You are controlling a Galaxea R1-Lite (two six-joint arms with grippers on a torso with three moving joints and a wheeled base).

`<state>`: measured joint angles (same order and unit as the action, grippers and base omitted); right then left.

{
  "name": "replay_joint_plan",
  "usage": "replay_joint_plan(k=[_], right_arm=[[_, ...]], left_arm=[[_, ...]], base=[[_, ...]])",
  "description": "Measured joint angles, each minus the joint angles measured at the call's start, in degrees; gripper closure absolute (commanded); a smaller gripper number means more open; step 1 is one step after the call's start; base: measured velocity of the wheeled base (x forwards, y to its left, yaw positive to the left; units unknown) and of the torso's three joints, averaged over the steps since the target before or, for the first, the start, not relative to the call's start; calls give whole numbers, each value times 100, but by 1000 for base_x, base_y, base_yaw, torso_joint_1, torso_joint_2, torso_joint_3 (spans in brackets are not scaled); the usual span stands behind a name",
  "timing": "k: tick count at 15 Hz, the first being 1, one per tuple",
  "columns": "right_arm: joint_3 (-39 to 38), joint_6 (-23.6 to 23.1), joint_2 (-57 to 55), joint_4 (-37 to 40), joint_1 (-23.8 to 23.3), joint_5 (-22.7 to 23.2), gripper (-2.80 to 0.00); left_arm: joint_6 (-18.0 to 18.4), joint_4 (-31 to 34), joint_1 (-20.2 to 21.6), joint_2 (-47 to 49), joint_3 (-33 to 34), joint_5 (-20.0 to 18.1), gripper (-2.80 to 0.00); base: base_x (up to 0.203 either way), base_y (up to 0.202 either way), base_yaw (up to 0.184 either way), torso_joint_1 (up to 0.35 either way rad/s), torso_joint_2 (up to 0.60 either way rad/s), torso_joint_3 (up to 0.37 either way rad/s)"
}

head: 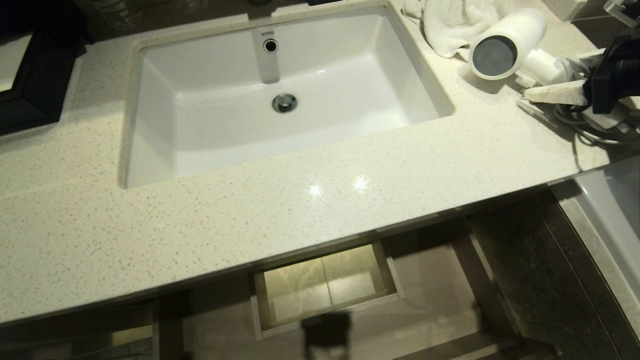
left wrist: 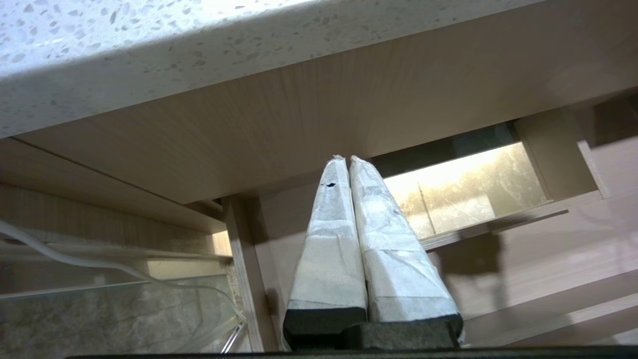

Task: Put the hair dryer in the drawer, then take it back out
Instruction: Place it on the countertop

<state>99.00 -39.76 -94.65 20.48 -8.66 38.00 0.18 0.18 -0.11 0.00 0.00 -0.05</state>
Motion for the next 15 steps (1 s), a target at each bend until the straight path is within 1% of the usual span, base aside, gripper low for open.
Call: replay_joint_plan(k=[4, 14, 15], right_arm=[[-133, -293, 200, 146, -156, 30, -280], [-409, -383, 966, 200, -382, 94, -280], [-553, -346, 1095, 262, -437, 103, 0]], left_arm=[[-2, 0, 0, 0, 0, 0, 0], [0, 0, -2, 0, 0, -2, 0], [-2, 0, -2, 0, 0, 0, 0]], base=[[0, 0, 0, 0, 0, 0], [0, 0, 0, 0, 0, 0], [0, 0, 0, 0, 0, 0]])
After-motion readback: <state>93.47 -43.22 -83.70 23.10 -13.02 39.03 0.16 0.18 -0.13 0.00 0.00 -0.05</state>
